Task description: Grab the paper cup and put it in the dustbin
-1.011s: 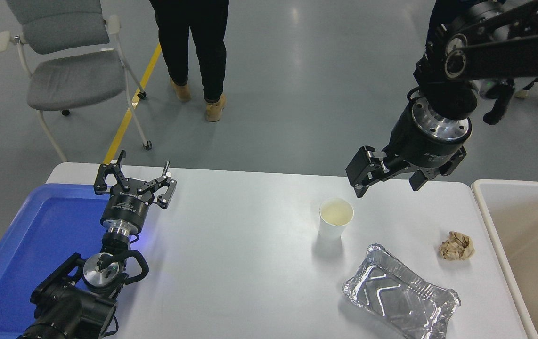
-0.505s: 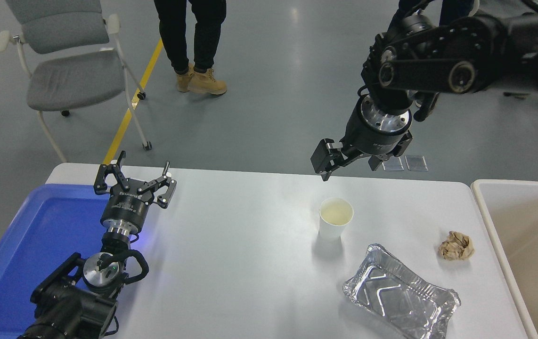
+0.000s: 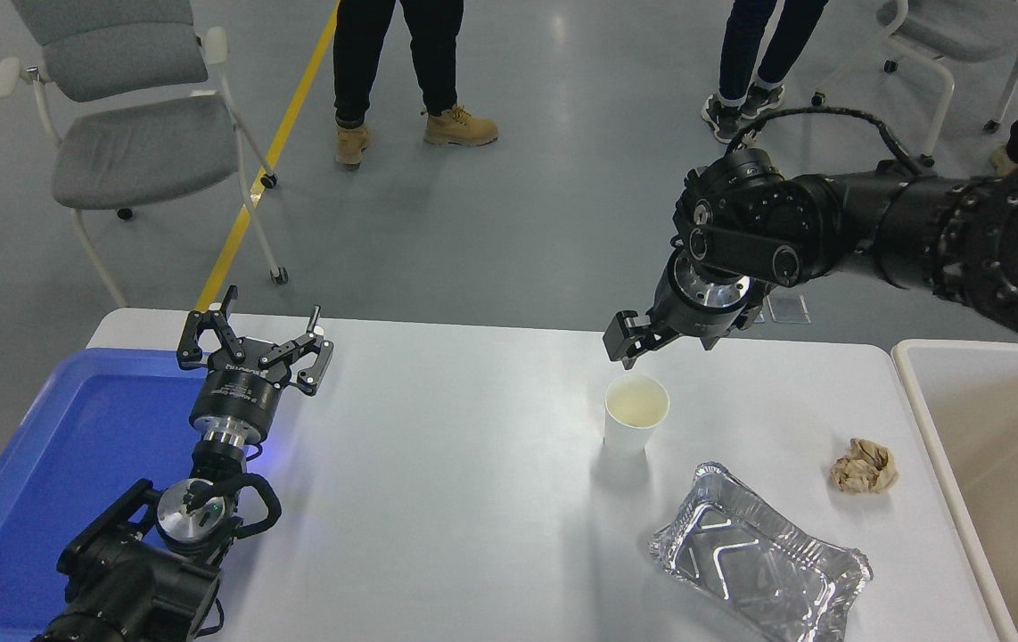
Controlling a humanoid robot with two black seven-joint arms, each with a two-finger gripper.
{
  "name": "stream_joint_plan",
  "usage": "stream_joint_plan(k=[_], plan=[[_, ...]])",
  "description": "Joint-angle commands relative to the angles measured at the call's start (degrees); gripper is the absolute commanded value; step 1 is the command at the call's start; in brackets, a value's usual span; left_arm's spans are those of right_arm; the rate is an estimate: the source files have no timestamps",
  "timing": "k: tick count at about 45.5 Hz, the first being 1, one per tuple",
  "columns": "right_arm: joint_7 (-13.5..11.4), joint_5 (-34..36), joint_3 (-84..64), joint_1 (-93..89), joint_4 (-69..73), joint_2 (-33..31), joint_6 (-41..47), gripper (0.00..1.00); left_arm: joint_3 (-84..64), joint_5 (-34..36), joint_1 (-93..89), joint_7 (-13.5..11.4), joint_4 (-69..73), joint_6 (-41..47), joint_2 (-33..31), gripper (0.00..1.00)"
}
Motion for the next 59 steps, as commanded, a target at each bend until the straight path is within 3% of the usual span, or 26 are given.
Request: stream_joint_plan(k=[1, 40, 43, 48, 56, 59], plan=[[0.04, -3.21, 2.81, -8.19, -5.69, 0.16, -3.07, 1.0, 0.0, 0.02, 0.0, 0.08, 0.0, 0.0, -0.01, 0.99], [0.13, -5.5, 6.07, -16.54, -9.65, 0.16, -11.16, 0.97, 0.0, 0.02, 0.0, -0.01, 0.0, 0.0, -0.01, 0.99], [0.31, -5.5, 6.07, -16.81, -10.09, 0.16, -11.24, 0.87, 0.0, -0.06, 0.0, -0.01, 0.0, 0.0, -0.01, 0.99], [0.66, -5.76, 5.98, -17.16, -10.27, 0.16, -11.16, 0.58, 0.0, 0.02, 0.0, -0.01, 0.0, 0.0, -0.01, 0.99], [0.75, -7.69, 5.98, -17.07, -10.27, 0.16, -10.98, 0.43, 0.0, 0.02, 0.0, -0.01, 0.0, 0.0, -0.01, 0.99], [0.83, -7.69, 6.07, -17.16, -10.27, 0.16, -10.89, 0.3, 0.0, -0.06, 0.0, -0.01, 0.0, 0.0, -0.01, 0.99]])
